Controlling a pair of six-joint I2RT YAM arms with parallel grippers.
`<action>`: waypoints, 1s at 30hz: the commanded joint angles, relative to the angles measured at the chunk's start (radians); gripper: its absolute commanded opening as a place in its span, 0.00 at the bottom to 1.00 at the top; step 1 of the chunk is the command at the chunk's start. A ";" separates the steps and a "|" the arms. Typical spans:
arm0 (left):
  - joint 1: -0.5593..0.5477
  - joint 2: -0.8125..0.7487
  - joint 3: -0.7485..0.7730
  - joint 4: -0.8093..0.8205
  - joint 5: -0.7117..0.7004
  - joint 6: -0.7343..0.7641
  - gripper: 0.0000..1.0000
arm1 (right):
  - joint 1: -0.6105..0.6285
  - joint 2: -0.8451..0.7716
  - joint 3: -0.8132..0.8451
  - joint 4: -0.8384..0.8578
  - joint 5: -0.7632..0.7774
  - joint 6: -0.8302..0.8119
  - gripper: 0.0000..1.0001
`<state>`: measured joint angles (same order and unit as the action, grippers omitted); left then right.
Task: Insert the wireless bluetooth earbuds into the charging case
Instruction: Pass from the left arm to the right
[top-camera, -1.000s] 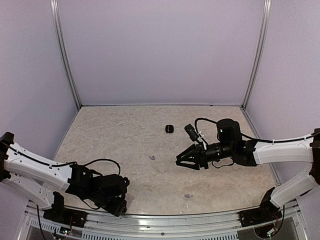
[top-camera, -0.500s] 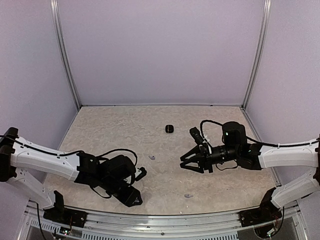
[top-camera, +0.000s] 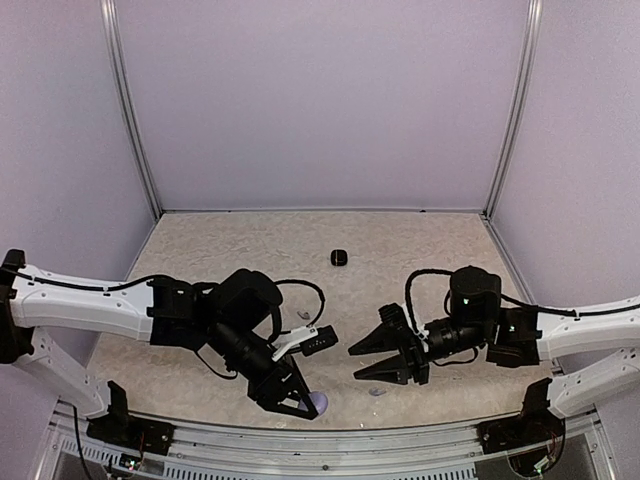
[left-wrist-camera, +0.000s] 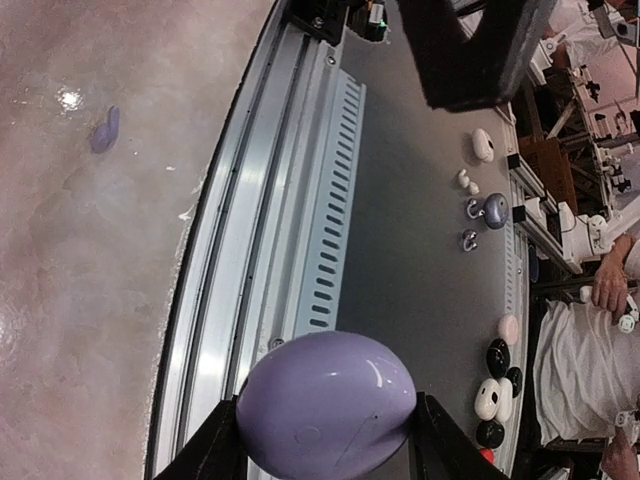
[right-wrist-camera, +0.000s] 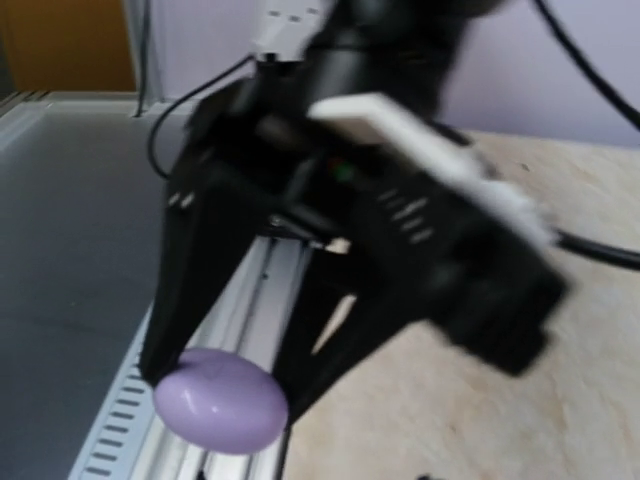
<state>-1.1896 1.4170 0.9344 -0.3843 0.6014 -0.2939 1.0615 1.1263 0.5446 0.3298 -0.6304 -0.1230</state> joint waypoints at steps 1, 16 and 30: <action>0.006 0.006 0.042 0.003 0.179 0.069 0.36 | 0.087 -0.049 -0.007 -0.027 0.077 -0.101 0.41; -0.006 0.024 0.091 -0.011 0.303 0.104 0.36 | 0.351 0.047 0.118 -0.152 0.288 -0.305 0.53; -0.015 0.041 0.090 0.022 0.351 0.102 0.35 | 0.418 0.144 0.205 -0.194 0.363 -0.429 0.48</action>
<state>-1.2022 1.4441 1.0061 -0.3904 0.9112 -0.2039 1.4448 1.2415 0.7074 0.1688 -0.3077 -0.4976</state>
